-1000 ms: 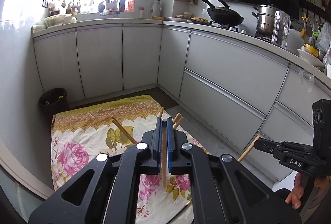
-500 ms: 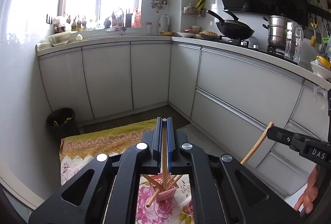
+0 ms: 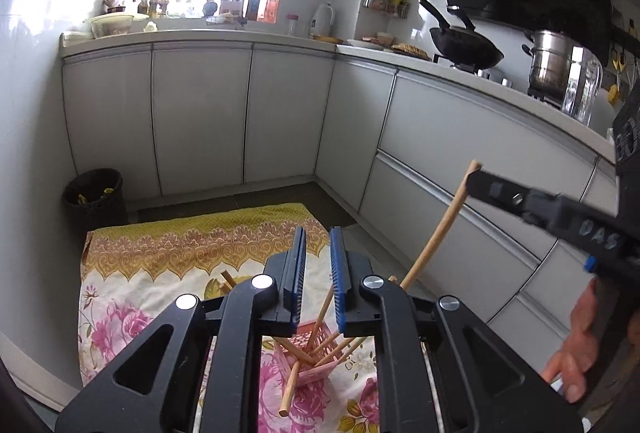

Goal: Organize utensils
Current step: 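Lower both chopsticks into the pink basket and open both tools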

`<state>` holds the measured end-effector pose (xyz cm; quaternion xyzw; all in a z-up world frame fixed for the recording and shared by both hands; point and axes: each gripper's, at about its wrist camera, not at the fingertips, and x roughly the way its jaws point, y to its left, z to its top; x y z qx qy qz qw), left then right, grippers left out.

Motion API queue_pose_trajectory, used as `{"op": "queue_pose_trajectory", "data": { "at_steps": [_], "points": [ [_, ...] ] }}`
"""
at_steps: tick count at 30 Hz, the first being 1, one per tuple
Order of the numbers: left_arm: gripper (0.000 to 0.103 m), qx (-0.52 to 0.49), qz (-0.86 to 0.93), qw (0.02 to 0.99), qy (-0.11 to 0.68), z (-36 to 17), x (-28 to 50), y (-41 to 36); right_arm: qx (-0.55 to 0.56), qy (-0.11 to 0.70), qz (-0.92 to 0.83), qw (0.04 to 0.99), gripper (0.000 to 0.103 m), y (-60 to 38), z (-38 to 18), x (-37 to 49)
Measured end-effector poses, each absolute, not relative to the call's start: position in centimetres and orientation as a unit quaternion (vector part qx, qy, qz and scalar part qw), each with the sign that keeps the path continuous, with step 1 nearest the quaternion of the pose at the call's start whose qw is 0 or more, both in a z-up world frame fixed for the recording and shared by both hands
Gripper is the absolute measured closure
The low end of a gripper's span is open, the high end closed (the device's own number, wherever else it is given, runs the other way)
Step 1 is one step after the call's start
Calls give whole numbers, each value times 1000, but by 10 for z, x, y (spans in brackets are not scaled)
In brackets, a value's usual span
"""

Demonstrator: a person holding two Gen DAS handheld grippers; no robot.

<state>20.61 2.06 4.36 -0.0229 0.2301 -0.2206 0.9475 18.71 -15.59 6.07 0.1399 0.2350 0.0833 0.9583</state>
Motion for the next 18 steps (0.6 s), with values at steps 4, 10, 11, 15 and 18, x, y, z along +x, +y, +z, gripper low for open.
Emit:
{"op": "queue_pose_trajectory", "data": {
  "at_steps": [4,10,11,15,18],
  "points": [
    [81,-47,-218,956,189,67,186,43,138,239,85,958,96,-148,48,201],
    [78,-75,-209,962,161,80,165,68,133,264,84,952,94,-137,28,215],
    [77,-80,-206,962,162,79,164,71,130,272,81,950,93,-136,23,218],
    [76,-84,-200,960,179,72,168,74,141,294,71,943,67,-135,8,222],
    [72,-88,-194,959,185,68,169,77,147,283,65,946,63,-139,13,215]
  ]
}}
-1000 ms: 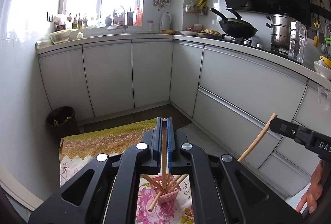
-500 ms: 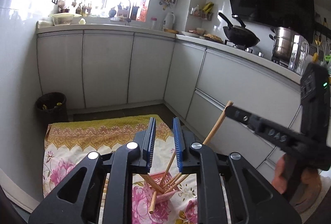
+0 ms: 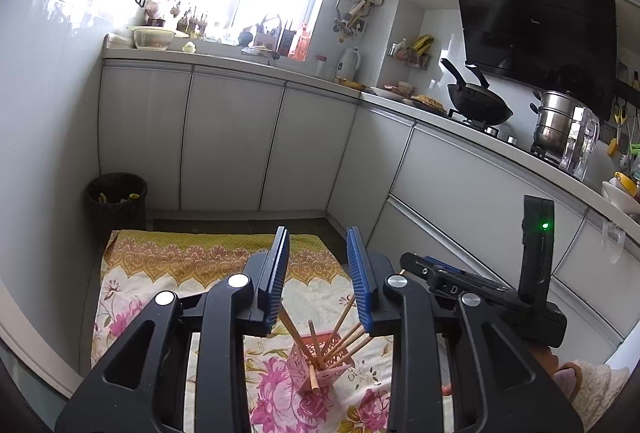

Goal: Organize utensils
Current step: 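Lower both chopsticks into the pink basket and open both tools, then close the right tool on a wooden chopstick standing in the basket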

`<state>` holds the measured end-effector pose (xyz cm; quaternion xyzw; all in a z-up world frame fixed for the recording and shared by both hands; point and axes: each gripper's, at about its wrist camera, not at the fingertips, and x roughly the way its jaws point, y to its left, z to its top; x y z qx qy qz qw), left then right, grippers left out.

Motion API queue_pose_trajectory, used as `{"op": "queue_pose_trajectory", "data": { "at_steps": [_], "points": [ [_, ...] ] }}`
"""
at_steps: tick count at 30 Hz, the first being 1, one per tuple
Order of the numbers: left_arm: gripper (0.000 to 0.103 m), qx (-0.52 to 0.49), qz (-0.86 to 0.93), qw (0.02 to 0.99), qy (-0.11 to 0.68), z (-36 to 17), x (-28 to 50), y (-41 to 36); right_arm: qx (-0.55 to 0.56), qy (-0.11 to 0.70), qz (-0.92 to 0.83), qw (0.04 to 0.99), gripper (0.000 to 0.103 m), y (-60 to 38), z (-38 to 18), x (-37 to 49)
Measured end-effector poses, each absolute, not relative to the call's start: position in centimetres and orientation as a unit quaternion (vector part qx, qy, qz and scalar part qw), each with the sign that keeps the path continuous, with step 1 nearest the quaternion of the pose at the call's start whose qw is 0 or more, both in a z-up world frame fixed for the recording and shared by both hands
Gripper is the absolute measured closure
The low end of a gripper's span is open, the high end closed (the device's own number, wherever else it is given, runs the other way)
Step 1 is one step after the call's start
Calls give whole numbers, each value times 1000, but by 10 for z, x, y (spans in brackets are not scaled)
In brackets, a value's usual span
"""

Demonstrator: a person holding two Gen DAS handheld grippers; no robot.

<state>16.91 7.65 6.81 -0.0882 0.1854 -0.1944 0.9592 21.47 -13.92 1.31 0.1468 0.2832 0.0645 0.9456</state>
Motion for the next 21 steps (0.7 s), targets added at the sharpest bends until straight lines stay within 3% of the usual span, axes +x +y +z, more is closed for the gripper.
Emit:
{"op": "queue_pose_trajectory", "data": {
  "at_steps": [2,5,7,9,12,21],
  "points": [
    [72,-94,-192,959,187,68,168,80,147,274,59,949,62,-143,21,207],
    [68,-97,-191,959,185,70,161,83,153,261,48,952,50,-152,32,194],
    [62,-96,-190,960,183,71,154,83,154,252,41,954,42,-159,38,185],
    [48,-94,-187,961,182,72,147,82,159,246,34,955,36,-168,41,171],
    [45,-95,-188,960,185,69,136,81,167,244,26,955,28,-180,42,150],
    [36,-97,-216,952,195,55,106,66,202,268,9,942,21,-217,13,94]
  ]
}}
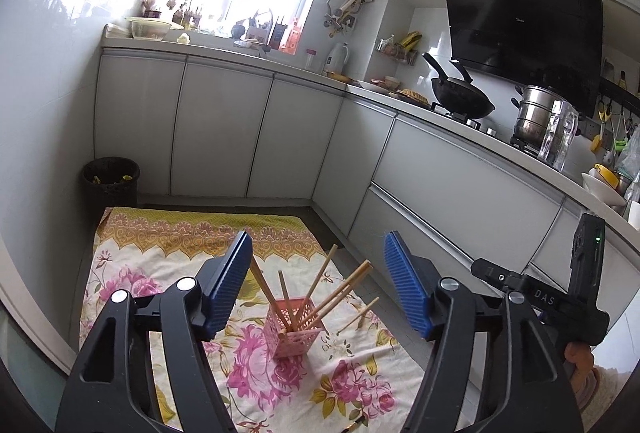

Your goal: Organize utensils

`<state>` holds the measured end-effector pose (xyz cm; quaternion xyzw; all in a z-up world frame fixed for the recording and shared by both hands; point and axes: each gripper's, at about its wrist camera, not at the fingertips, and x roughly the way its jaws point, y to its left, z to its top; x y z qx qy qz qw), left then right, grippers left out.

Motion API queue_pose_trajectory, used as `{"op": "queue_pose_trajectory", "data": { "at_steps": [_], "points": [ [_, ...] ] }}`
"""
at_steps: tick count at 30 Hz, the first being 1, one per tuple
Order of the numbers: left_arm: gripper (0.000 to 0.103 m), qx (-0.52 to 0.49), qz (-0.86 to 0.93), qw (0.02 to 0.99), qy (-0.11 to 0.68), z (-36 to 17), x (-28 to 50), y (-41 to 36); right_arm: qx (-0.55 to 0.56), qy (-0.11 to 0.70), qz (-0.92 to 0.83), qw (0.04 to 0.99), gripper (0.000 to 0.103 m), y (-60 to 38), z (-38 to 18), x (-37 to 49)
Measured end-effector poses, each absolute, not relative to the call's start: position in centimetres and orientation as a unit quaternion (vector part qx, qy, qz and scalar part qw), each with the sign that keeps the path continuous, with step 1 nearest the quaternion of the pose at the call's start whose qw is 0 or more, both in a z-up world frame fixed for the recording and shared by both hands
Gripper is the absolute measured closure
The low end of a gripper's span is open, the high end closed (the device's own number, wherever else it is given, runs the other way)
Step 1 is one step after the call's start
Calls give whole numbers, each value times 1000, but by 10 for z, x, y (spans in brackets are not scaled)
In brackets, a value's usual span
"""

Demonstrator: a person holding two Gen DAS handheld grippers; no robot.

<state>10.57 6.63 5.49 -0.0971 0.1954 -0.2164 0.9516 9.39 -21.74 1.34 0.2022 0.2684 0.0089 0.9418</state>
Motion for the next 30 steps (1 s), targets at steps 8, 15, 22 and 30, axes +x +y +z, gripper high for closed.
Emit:
{"op": "queue_pose_trajectory", "data": {
  "at_steps": [8,15,22,30],
  "points": [
    [32,-106,-219,938,246,-2,100,67,480,442,-20,757,25,-374,-134,186],
    [32,-93,-216,925,298,-40,129,55,649,492,-28,580,25,-420,-293,256],
    [32,-74,-207,916,336,-68,149,47,696,457,-57,550,25,-424,-351,318],
    [32,-72,-190,914,352,-81,158,54,572,464,-61,674,96,-414,-313,354]
  ]
}}
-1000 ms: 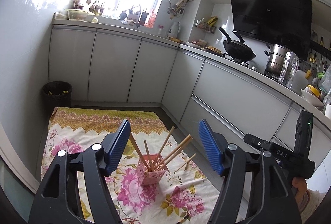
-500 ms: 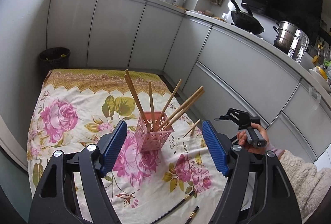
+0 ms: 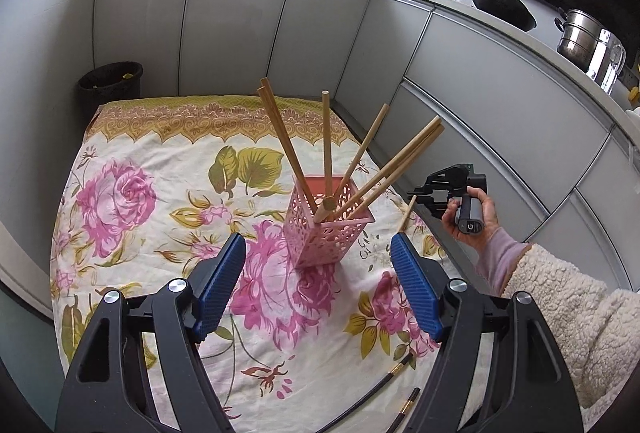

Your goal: Organize utensils

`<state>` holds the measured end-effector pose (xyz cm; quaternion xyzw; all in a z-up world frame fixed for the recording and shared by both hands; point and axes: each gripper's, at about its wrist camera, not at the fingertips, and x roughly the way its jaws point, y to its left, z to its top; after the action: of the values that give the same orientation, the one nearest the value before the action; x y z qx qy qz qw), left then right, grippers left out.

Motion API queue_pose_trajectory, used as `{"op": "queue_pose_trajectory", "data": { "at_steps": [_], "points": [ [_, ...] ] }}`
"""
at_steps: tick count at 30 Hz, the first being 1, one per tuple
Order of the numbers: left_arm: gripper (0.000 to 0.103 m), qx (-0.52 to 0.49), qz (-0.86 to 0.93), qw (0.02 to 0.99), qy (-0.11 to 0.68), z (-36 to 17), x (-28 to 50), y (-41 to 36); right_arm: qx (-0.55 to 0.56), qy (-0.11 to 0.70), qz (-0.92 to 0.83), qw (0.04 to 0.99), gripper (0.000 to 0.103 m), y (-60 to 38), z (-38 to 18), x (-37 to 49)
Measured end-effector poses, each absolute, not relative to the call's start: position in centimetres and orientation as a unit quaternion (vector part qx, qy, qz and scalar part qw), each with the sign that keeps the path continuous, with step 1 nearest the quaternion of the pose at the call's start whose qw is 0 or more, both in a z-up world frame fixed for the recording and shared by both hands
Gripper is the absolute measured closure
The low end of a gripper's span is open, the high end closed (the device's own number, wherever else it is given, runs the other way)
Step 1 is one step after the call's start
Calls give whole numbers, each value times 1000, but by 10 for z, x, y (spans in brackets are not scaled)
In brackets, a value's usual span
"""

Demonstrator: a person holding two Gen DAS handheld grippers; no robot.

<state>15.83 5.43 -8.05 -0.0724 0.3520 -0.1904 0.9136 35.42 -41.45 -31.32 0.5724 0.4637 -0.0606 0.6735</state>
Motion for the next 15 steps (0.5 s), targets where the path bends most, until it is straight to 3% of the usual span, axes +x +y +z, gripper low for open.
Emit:
{"op": "queue_pose_trajectory", "data": {
  "at_steps": [8,15],
  "points": [
    [32,-89,-194,923,319,-58,141,65,360,379,-38,852,96,-351,-142,281],
    [32,-114,-198,934,275,-30,115,80,225,290,33,930,96,-253,-2,201]
  ]
}}
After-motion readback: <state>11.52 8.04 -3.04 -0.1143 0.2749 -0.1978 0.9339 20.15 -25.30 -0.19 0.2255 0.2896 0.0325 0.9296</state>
